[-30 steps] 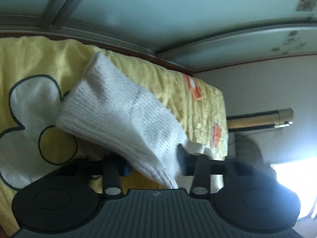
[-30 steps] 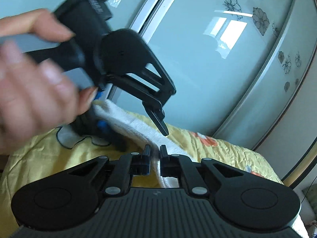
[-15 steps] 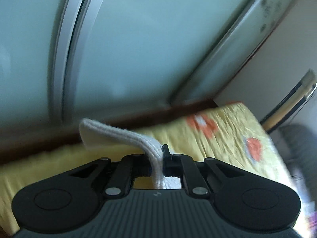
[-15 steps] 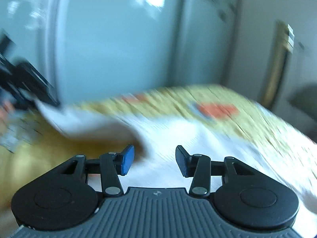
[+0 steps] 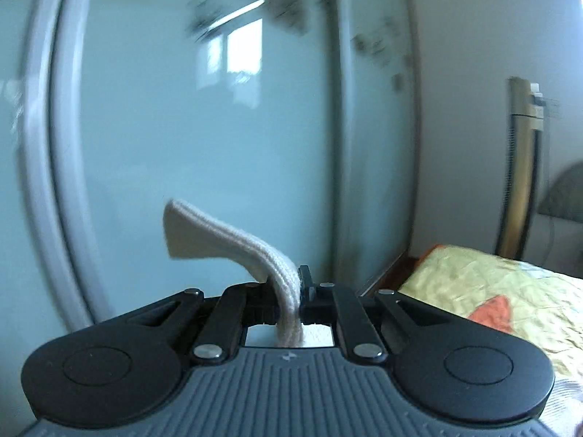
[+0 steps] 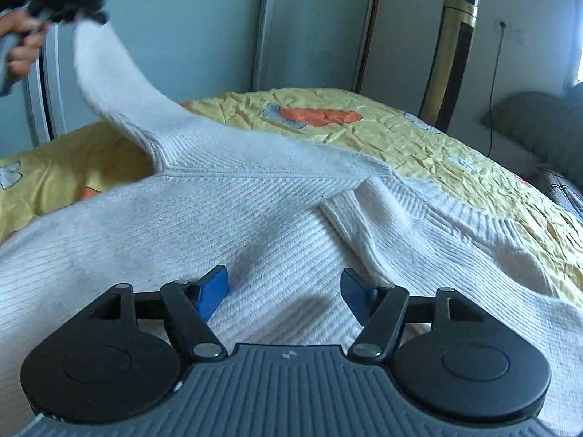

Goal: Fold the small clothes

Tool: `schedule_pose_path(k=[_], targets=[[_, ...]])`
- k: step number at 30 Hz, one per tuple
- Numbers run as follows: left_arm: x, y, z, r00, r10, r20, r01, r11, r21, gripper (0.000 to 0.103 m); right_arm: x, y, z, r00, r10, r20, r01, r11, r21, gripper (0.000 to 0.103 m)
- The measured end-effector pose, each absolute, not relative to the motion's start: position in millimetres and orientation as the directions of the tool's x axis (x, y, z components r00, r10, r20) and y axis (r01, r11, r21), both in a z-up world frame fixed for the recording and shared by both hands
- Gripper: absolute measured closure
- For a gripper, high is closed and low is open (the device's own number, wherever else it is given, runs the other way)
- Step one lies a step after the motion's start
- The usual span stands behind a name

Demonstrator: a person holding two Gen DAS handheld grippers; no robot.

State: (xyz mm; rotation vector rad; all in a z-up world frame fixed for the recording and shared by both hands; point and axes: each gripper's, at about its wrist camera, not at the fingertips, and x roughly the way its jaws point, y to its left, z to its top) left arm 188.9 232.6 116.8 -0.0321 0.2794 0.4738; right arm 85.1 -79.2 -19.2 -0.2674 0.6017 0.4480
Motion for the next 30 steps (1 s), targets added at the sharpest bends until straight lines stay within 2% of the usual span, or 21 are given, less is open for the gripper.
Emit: schedule_pose_path(k=[6,9,16,20,23,26,27,29,30], targets=[[189,163,126,0.933,0.279,-0.228,-0.270,0.960,0.068,0.094,75,-98,-15,0.771,0.309,-0.556,-0.425,0.901,-0.088,0.028],[185,124,116,0.956,0.161,-0.245,-0.141,0.985,0.098,0.094,72,-115,-12,0.791,0.287,-0.540,-0.375,0.925,-0.058,0.028],[181,34,73,0.940,-0.066,-0.335,0.120,0.983,0.141,0.094,82,-174,-8,0.810,0.273,-0.519,-0.208,0.961,0.182,0.028],[175,-12,38,0.901,-0.136,-0.412,0.242,0.946,0.217,0.093,82,-196,-14,0.832,0.198,-0.518,-0.108,0.974,0.199,0.028],[177,-33,11,0.853,-0.155,-0.499,0.327,0.902,0.280,0.090,81,-213,-18,0.833,0.200,-0.516,-0.071,0.963,0.259,0.028],[172,-50,-10,0.817,-0.142,-0.559,0.390,0.850,0.355,0.081,82,-229,-24,0.825,0.213,-0.523,-0.040,0.946,0.322,0.028],[169,-53,-15,0.810,-0.147,-0.568,0.412,0.832,0.372,0.074,83,-232,-27,0.824,0.210,-0.527,-0.030,0.943,0.330,0.028],[163,-56,-21,0.805,-0.159,-0.572,0.443,0.802,0.401,0.058,83,-236,-31,0.826,0.205,-0.525,-0.022,0.942,0.334,0.028],[159,-58,-24,0.811,-0.167,-0.561,0.451,0.790,0.416,0.034,83,-236,-32,0.827,0.207,-0.522,-0.023,0.941,0.338,0.028]])
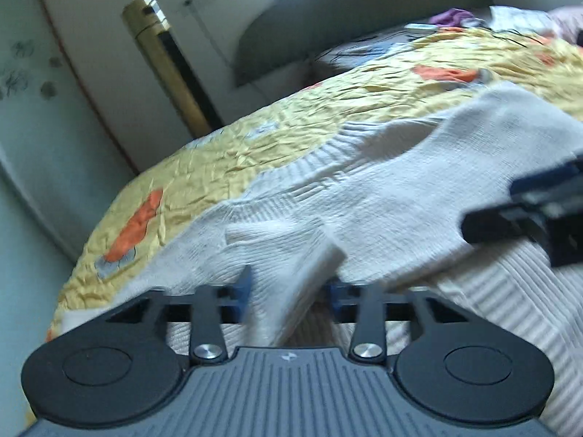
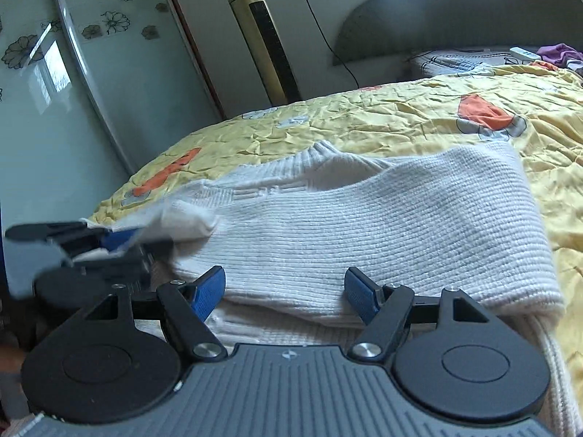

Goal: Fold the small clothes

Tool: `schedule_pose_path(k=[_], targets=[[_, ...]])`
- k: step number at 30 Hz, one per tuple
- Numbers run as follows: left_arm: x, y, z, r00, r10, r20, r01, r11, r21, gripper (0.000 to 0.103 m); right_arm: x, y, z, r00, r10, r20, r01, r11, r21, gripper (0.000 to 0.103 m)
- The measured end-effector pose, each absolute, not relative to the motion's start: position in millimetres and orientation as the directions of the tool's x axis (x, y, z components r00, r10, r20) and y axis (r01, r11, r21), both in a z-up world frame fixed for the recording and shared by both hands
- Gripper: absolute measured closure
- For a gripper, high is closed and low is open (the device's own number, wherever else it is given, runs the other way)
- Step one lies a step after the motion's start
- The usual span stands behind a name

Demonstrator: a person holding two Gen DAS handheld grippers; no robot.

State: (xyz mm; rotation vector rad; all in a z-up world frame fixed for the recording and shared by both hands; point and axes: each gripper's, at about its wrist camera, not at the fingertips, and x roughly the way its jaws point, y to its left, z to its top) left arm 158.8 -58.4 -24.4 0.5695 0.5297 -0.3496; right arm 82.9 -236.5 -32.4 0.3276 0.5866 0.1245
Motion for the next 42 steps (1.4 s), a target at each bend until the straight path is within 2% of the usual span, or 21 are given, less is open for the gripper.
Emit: schedule_pose_path(k=[1,2,3,8,14,18,21,25,26,27,29,31,34,37,38,42], targets=[[154,-58,-24,0.818,-0.176,-0.547,0.456,0.779,0.430,0.010,83,-237,-33,0.828,0.209,-0.520,-0.024,0.940,0.341,0.028],[147,-57,-23,0.826,-0.190,-0.531,0.462,0.769,0.443,0.004,83,-237,-32,0.831,0.210,-0.516,-0.026,0.940,0.340,0.028],[140,-55,-21,0.833,-0.206,-0.514,0.469,0.756,0.457,0.003,83,-236,-31,0.833,0.211,-0.511,-0.030,0.940,0.339,0.027],[105,-25,0,0.848,-0.223,-0.481,0.464,0.749,0.472,0.003,86,-242,-25,0.822,0.300,-0.484,-0.070,0.897,0.436,0.027],[90,10,-5,0.867,-0.151,-0.474,0.392,0.795,0.463,0.003,118,-241,-24,0.734,0.530,-0.425,-0.169,0.749,0.641,0.027],[87,17,-13,0.880,-0.114,-0.461,0.359,0.794,0.490,0.003,151,-226,-33,0.655,0.611,-0.445,-0.164,0.689,0.706,0.036],[89,19,-18,0.877,-0.111,-0.468,0.358,0.801,0.481,0.003,168,-214,-37,0.627,0.618,-0.475,-0.141,0.689,0.710,0.041],[92,18,-22,0.873,-0.104,-0.476,0.353,0.809,0.471,0.003,186,-204,-43,0.600,0.672,-0.434,-0.128,0.616,0.777,0.047],[92,18,-22,0.875,-0.101,-0.474,0.350,0.808,0.474,0.003,190,-200,-44,0.598,0.674,-0.435,-0.125,0.614,0.779,0.056],[92,19,-22,0.876,-0.098,-0.471,0.346,0.809,0.476,0.003,194,-195,-45,0.597,0.663,-0.451,-0.116,0.628,0.770,0.073],[93,21,-21,0.882,-0.089,-0.464,0.334,0.810,0.481,0.003,198,-190,-45,0.605,0.619,-0.501,-0.084,0.675,0.733,0.088],[95,24,-19,0.888,-0.070,-0.454,0.314,0.814,0.489,0.003,197,-190,-41,0.623,0.613,-0.486,-0.101,0.678,0.728,0.093],[102,31,-15,0.890,-0.039,-0.454,0.279,0.834,0.476,0.003,190,-196,-25,0.678,0.564,-0.472,-0.126,0.721,0.681,0.094],[109,40,-10,0.886,-0.024,-0.463,0.251,0.865,0.435,0.003,182,-207,-5,0.750,0.468,-0.467,-0.127,0.795,0.593,0.097],[111,43,-9,0.883,-0.022,-0.469,0.246,0.872,0.423,0.003,177,-212,2,0.780,0.417,-0.467,-0.116,0.829,0.547,0.101],[119,53,-8,0.867,-0.015,-0.499,0.226,0.903,0.365,0.003,163,-237,18,0.859,0.243,-0.451,-0.059,0.921,0.385,0.101]])
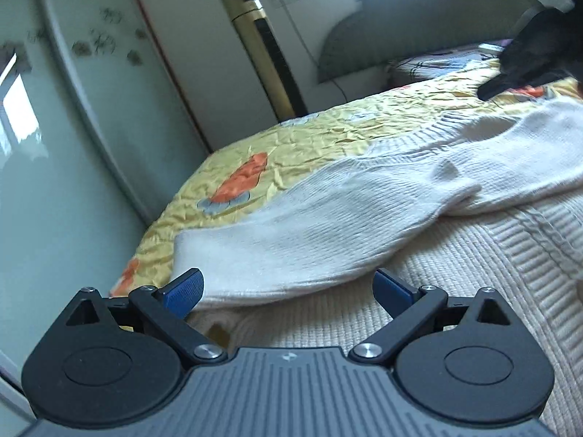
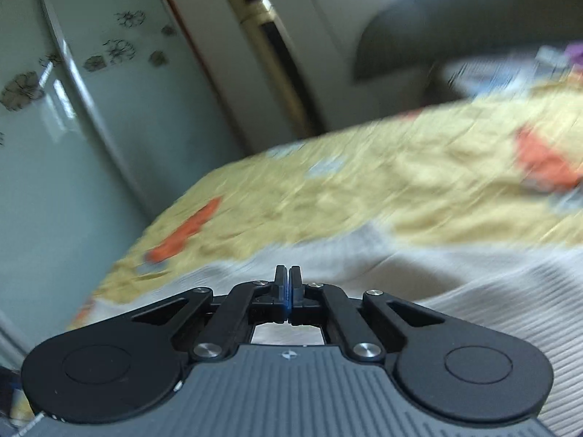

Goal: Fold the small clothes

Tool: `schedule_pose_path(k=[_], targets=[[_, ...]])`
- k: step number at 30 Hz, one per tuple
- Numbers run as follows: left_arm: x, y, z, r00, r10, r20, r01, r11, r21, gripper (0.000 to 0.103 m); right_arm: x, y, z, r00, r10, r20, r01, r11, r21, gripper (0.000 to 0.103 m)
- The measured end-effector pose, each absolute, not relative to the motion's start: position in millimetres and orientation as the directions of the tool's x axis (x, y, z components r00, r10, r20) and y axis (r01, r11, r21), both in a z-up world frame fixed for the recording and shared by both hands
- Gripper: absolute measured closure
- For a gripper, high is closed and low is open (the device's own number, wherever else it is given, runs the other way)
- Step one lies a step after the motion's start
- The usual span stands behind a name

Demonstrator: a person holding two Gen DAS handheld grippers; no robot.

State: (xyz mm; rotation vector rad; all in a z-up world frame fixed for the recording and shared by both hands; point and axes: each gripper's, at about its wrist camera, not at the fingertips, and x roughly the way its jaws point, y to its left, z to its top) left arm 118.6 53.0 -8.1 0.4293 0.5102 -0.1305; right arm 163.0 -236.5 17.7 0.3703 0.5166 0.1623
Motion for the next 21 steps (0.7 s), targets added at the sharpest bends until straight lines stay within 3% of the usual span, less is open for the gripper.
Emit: schedule_pose_path(k=[3,6,8,12,13,14,15,21], targets=[[122,57,-8,0.859,-0.013,-0.512,0.214,0.917,0.336,0.003,169,-258,8,0.810,0.334,-0.482,-0.087,0.882,0.464,0.097],[121,58,-8,0.859,-0.003,-0.511,0.201,0.921,0.333,0.003,179,-255,-9,0.706,0.483,-0.518,-0.124,0.804,0.581,0.078],[120,58,-8,0.858,-0.006,-0.514,0.206,0.920,0.334,0.003,185,-237,-19,0.657,0.533,-0.533,-0.132,0.778,0.615,0.071],[119,56,-6,0.858,0.001,-0.514,0.204,0.917,0.344,0.003,199,-203,-37,0.586,0.612,-0.531,-0.134,0.720,0.681,0.071],[119,57,-5,0.861,0.003,-0.509,0.199,0.919,0.341,0.003,202,-197,-38,0.599,0.603,-0.527,-0.130,0.723,0.679,0.073],[119,57,-3,0.864,0.003,-0.504,0.194,0.921,0.338,0.003,205,-193,-37,0.616,0.589,-0.524,-0.123,0.728,0.674,0.085],[119,59,-1,0.867,0.003,-0.498,0.189,0.923,0.334,0.003,208,-191,-36,0.628,0.575,-0.524,-0.112,0.733,0.671,0.087],[127,69,2,0.867,0.033,-0.498,0.145,0.938,0.314,0.003,186,-192,-13,0.740,0.461,-0.489,-0.145,0.820,0.554,0.090]])
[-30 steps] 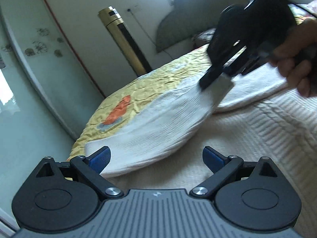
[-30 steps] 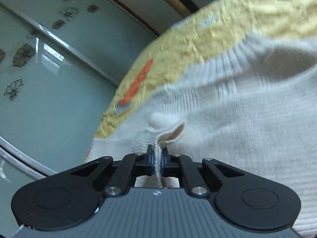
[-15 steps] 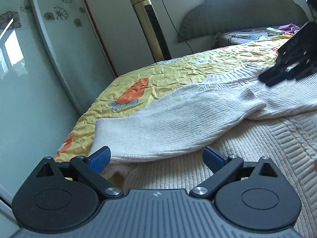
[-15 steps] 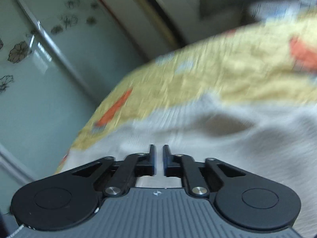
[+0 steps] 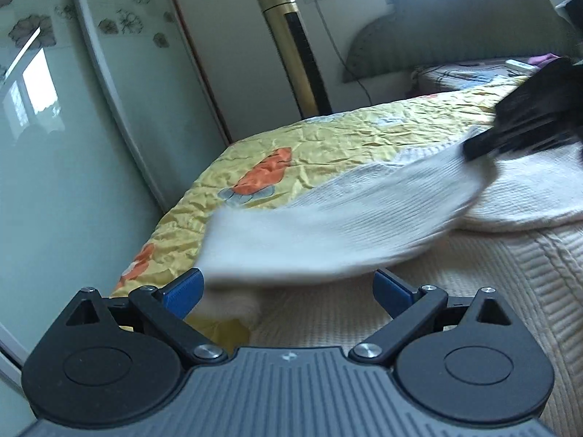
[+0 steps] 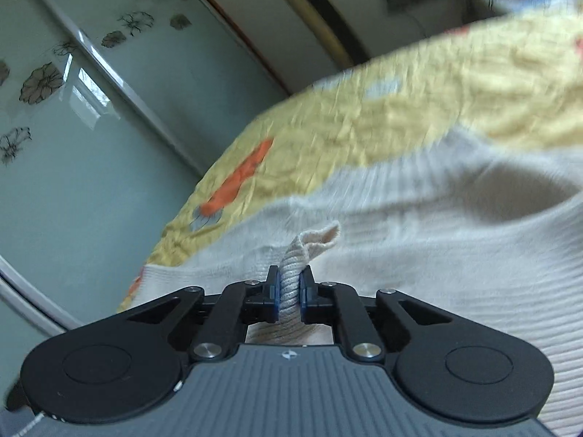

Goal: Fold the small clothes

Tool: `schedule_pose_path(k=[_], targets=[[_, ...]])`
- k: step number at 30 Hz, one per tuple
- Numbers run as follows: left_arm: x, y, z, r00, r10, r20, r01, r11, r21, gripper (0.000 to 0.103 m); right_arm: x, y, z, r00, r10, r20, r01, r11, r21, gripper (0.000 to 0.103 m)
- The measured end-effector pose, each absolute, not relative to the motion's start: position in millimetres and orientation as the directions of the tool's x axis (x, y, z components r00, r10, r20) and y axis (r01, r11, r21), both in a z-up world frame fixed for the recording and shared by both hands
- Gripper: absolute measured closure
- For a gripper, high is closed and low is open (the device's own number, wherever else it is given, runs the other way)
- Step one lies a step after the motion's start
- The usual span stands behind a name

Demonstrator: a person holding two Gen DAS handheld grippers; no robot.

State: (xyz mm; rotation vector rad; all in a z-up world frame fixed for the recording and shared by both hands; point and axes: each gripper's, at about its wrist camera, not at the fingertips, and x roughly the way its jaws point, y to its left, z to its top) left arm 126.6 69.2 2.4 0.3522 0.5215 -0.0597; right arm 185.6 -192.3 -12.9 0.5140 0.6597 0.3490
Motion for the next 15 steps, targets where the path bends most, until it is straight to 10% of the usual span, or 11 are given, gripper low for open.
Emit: schedule_pose_path(k=[12,15], targets=[[147,89,1,0.826,0.037,-0.562,0.089,0.977,0.195,0.003,150,-258,14,0.855,0.142,-0.498,0.013,0.956,0.294,0.089],[150,93,2,0.823,0.044,-0.567,0.066,0.983,0.173,0.003,155,-256,1,0.832,0.103,-0.546,0.049,0.965,0.257,0.073]])
